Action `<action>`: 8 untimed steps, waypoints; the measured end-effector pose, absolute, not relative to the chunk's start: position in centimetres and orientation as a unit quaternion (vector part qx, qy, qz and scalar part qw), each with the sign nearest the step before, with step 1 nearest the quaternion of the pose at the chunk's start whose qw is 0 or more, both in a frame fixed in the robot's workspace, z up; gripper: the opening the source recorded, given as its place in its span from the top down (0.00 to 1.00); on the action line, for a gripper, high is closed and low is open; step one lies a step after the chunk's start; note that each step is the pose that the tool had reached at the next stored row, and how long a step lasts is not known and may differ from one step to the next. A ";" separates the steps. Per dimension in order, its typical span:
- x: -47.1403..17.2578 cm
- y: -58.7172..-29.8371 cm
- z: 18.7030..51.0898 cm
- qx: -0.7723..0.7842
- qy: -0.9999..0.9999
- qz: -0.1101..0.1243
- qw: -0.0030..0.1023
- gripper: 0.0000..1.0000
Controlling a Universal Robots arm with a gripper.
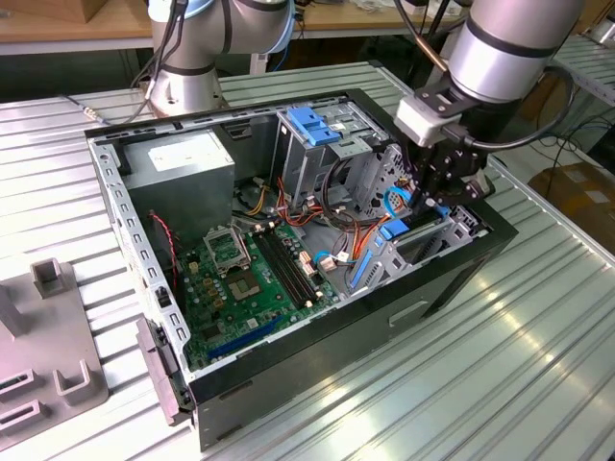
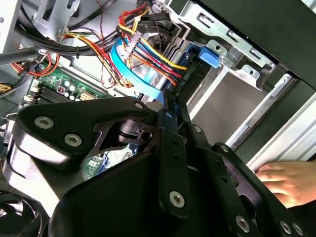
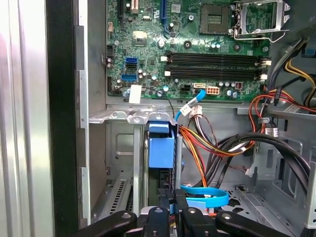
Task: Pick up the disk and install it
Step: 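Insert the second disk wire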
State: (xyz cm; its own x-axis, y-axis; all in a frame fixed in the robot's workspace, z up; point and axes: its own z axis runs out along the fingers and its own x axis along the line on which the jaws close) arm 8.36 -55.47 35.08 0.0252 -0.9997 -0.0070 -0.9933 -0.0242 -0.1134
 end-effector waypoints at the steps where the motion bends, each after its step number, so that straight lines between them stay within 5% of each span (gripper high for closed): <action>1: 8.4 -55.5 35.1 -0.714 0.698 -0.037 0.043 0.84; 8: 8.5 -55.5 34.8 -0.711 0.701 -0.037 0.043 0.84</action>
